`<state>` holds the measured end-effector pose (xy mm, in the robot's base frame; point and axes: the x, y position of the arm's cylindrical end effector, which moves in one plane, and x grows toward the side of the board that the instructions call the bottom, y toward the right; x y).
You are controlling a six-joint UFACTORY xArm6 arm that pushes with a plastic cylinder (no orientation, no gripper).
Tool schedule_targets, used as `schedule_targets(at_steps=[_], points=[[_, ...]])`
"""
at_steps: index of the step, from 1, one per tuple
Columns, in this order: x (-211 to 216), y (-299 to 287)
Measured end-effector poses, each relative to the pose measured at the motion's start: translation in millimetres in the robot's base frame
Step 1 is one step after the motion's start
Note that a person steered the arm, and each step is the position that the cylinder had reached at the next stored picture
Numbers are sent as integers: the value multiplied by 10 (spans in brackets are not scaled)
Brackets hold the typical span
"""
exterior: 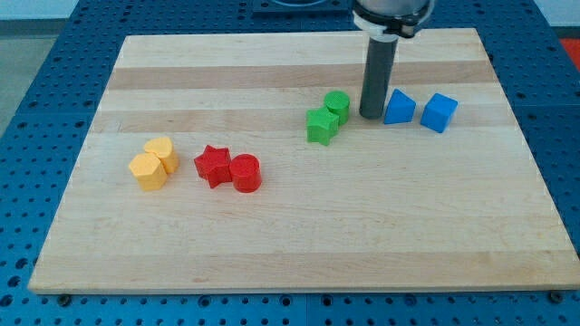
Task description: Nudge the red star to the top left of the red circle
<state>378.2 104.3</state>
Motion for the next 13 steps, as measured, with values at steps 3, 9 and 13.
schedule_targets(at_steps=[3,9,13], points=[[-12,257],[1797,-1707],[1425,-2440]])
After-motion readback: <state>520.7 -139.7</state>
